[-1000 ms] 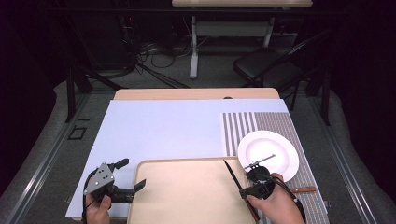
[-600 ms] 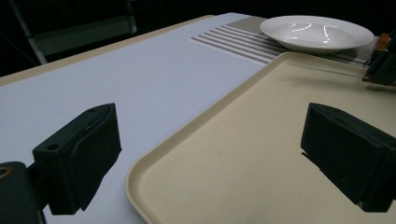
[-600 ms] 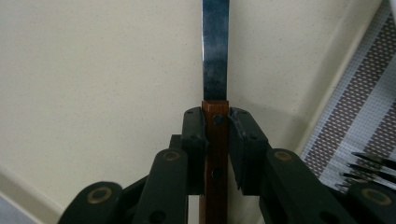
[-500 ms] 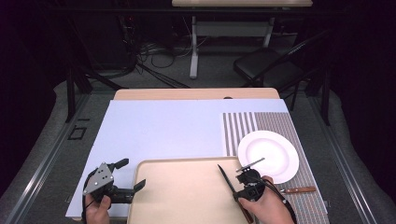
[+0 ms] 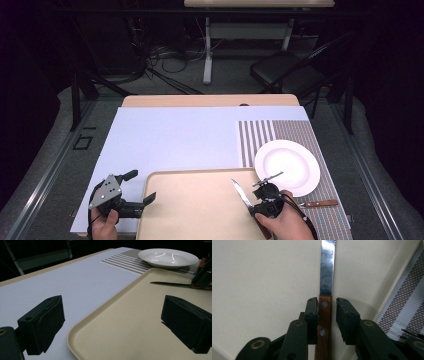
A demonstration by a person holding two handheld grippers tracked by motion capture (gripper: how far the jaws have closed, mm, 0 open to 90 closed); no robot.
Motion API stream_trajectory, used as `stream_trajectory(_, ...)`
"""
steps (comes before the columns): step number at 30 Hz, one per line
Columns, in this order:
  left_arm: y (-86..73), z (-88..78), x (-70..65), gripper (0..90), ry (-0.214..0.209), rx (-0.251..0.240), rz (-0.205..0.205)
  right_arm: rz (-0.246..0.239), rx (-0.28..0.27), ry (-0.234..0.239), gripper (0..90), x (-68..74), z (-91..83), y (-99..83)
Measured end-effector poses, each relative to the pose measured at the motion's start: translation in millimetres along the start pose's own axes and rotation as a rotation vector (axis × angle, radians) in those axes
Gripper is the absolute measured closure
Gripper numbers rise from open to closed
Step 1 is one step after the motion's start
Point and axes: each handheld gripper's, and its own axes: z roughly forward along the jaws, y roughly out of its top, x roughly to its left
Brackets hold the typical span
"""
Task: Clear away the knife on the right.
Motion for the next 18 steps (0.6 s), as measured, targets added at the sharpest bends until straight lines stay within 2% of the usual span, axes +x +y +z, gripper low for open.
stream_trajectory(2, 0.3, -0.5, 0.1, 5.1, 0.000, 0.005, 0.002, -0.004, 0.029, -0.005, 69.3, -0.1, -6.0, 1.5)
stream_trajectory(3, 0.3, -0.5, 0.2, 5.1, -0.001, 0.004, 0.002, -0.022, 0.037, -0.005, 70.1, -0.6, -9.3, 1.9)
stream_trajectory(5, 0.1, -0.3, 0.1, 5.1, 0.001, 0.000, 0.000, -0.024, 0.004, 0.007, 74.4, 2.0, -10.3, 1.1)
stream_trajectory(7, 0.3, -0.3, 0.1, 5.1, 0.002, 0.003, 0.000, -0.050, -0.016, 0.022, 80.2, 3.3, -9.5, 1.0)
stream_trajectory(8, 0.3, -0.3, 0.0, 5.1, 0.002, 0.005, 0.001, -0.048, -0.068, 0.038, 83.1, 5.1, -5.9, 0.1)
stream_trajectory(9, 0.3, -0.3, 0.0, 5.1, 0.002, 0.006, 0.002, -0.060, -0.077, 0.040, 85.3, 6.8, -4.7, 0.2)
stream_trajectory(11, 0.3, -0.7, 0.0, 5.1, 0.001, 0.005, 0.003, -0.062, -0.074, 0.058, 87.8, 10.1, -3.6, 0.9)
stream_trajectory(12, 0.3, -0.8, 0.0, 5.1, 0.001, 0.005, 0.004, -0.087, -0.017, 0.051, 88.7, 11.2, -6.0, 2.4)
stream_trajectory(15, 0.2, -0.8, 0.3, 5.1, -0.002, 0.004, 0.003, -0.099, -0.015, 0.066, 90.0, 12.7, -1.6, 3.7)
stream_trajectory(18, 0.1, -0.7, 0.3, 5.1, -0.002, 0.001, 0.003, -0.104, 0.016, 0.053, 90.0, 11.2, 2.3, 4.4)
